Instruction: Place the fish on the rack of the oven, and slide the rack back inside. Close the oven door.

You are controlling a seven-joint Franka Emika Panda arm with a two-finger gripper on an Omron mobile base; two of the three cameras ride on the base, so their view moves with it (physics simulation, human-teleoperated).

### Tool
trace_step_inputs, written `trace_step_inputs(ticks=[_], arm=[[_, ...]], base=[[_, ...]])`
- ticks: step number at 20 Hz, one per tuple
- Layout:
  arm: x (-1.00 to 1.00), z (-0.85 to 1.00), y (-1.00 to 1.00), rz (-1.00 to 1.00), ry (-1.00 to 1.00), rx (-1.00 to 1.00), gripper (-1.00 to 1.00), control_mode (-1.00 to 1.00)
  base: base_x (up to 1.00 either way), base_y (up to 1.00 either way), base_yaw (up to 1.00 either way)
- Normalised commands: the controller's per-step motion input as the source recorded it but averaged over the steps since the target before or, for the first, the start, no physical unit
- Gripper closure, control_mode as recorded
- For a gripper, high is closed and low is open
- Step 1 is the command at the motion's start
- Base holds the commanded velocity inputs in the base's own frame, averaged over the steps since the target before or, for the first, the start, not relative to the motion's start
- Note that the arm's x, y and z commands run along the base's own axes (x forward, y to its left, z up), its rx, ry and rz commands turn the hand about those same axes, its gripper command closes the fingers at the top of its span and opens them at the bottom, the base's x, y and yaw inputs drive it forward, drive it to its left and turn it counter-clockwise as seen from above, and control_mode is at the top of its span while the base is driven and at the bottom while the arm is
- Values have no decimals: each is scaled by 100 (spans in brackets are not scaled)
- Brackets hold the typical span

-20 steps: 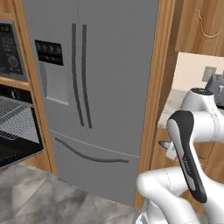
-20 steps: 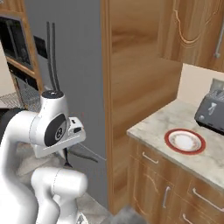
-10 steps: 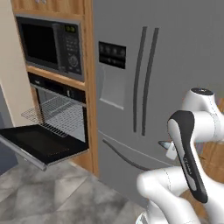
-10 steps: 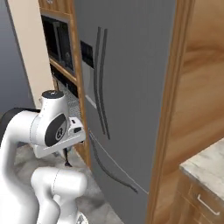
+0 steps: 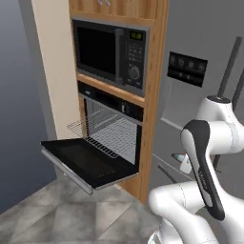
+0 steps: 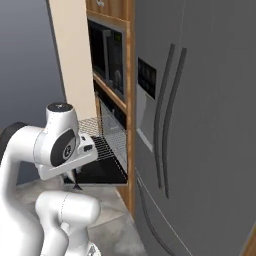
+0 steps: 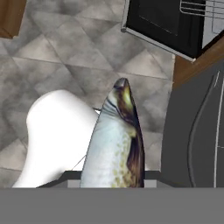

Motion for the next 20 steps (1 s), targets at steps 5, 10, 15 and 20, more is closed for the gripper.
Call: trace_step_inputs(ticks=[5, 10, 15, 20], arm=[[0, 0, 0, 0, 0, 0, 100, 100], [0, 0, 0, 0, 0, 0, 100, 100], [0, 0, 0, 0, 0, 0, 100, 100], [0, 0, 0, 0, 0, 0, 100, 100]], base=[[22, 31, 25], [20, 0, 16], [57, 3, 6], [64, 4, 1]])
